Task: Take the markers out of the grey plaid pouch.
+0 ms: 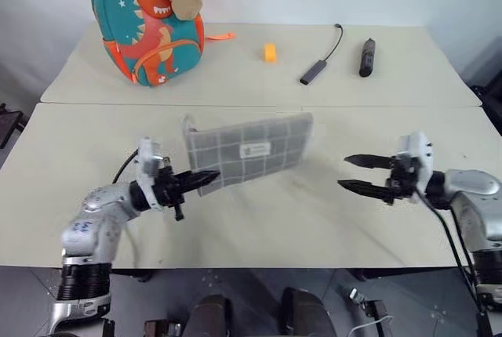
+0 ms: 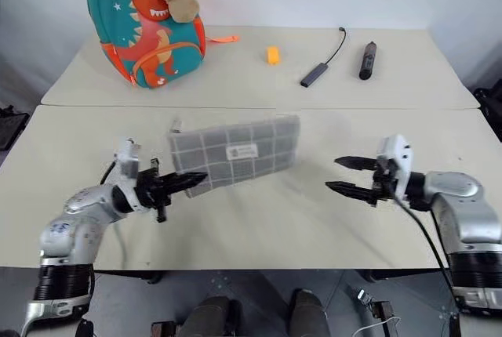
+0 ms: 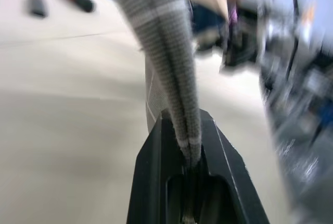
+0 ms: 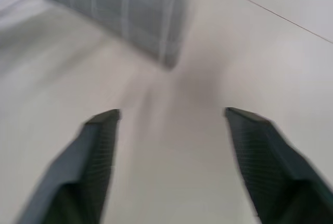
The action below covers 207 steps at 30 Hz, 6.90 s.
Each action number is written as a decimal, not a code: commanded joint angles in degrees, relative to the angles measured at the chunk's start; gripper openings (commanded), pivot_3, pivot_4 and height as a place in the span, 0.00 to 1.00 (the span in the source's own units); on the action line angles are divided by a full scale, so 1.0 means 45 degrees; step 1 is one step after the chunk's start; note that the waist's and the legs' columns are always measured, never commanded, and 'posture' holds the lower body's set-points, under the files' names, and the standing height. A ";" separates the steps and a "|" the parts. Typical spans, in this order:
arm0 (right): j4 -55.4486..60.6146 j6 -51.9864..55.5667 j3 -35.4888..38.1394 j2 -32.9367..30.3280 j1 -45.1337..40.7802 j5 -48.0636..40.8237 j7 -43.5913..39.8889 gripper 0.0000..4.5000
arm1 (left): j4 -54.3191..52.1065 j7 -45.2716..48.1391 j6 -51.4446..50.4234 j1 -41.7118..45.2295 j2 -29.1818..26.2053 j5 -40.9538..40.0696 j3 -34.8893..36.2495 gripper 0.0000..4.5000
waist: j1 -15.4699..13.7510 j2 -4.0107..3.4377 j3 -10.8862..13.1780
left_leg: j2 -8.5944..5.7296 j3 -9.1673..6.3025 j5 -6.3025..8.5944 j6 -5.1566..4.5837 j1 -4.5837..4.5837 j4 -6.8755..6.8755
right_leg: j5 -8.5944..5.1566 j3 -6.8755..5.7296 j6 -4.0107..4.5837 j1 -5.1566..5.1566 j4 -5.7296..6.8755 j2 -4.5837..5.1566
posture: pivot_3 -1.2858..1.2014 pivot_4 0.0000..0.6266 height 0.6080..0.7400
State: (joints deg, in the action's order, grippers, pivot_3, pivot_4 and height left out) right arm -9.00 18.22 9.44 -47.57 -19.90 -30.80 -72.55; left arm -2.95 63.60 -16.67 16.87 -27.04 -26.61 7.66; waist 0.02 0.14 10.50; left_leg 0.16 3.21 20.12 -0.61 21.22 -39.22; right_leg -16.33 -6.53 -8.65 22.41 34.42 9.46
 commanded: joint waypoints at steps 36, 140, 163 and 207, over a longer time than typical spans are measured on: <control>0.2615 1.3071 -0.2195 0.3554 -0.5444 -0.5917 0.2175 0.99 | 0.5250 -0.2211 1.3079 0.1168 0.1324 0.4803 -0.3978 0.00 | 0.0018 -0.0042 -0.0004 | -0.0007 -0.0061 0.0006 -0.0036 0.0085 -0.0063 | 0.0051 -0.0070 -0.0016 0.0012 -0.0036 0.0013 | 0.52 0.24 1.00; 0.0179 0.4728 0.2323 0.1144 -0.1288 -0.3622 0.2172 0.01 | 0.0333 -0.2134 -0.0023 -0.1316 0.1145 -0.2191 -0.0344 0.00 | -0.0034 -0.0035 -0.0001 | 0.0003 -0.0025 0.0009 -0.0042 0.0066 -0.0063 | 0.0054 -0.0036 -0.0022 0.0000 -0.0048 0.0000 | 0.52 0.24 1.00; 0.0599 0.4239 0.4668 -0.3683 0.4087 -0.2174 -0.1464 0.72 | 0.0036 0.0617 0.0188 -0.0989 0.1638 -0.1707 -0.2675 0.00 | -0.0297 -0.0048 -0.0003 | -0.0005 0.0003 0.0021 -0.0064 0.0062 -0.0072 | 0.0074 -0.0020 -0.0059 -0.0020 -0.0095 0.0002 | 0.52 0.24 1.00; 0.7442 0.2692 -0.2503 -0.2210 -0.1073 -0.0199 -0.0552 0.01 | 0.1882 0.0156 0.5493 -0.0776 0.2398 0.0982 -0.3343 0.00 | -0.0326 -0.0046 0.0008 | -0.0003 -0.0072 0.0041 -0.0083 0.0167 -0.0184 | 0.0101 -0.0080 -0.0078 0.0001 -0.0103 0.0004 | 0.52 0.24 1.00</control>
State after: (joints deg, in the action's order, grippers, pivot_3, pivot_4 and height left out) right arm 22.59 31.24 -2.26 -57.37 -24.34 -32.21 -75.35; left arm 7.41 63.93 8.14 13.47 -16.22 -21.04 -7.32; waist -1.44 -0.06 10.54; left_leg 0.15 2.89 20.30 -0.99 21.97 -40.06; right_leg -15.87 -6.89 -9.01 22.41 33.96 9.48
